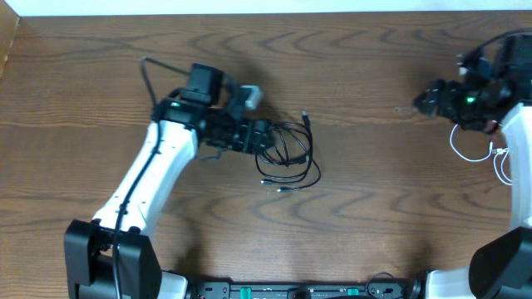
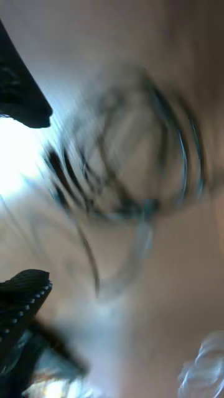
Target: Untangle cables
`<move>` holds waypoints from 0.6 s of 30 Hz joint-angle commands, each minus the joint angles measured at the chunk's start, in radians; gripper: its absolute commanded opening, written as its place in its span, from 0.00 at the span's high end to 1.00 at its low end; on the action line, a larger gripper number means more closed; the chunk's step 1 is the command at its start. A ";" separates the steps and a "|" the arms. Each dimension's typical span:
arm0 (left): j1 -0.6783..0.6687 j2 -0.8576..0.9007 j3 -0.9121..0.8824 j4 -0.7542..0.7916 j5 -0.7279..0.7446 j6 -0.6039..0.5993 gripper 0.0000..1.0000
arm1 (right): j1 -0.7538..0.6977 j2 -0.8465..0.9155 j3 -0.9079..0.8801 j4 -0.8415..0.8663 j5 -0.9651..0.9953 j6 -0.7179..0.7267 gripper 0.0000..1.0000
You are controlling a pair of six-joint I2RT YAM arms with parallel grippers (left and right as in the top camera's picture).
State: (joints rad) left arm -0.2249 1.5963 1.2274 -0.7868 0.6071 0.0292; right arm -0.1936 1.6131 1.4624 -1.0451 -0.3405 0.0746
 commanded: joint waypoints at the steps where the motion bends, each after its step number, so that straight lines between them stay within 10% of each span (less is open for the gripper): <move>1: 0.065 -0.003 0.014 -0.051 -0.227 -0.101 0.22 | 0.085 -0.003 -0.014 -0.016 -0.011 -0.063 0.13; 18: 0.109 -0.003 -0.029 -0.125 -0.254 -0.117 0.22 | 0.531 -0.003 -0.243 0.168 -0.235 -0.163 0.14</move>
State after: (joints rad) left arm -0.1184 1.5963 1.2182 -0.9089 0.3664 -0.0792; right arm 0.2764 1.6131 1.2316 -0.8986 -0.4847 -0.0422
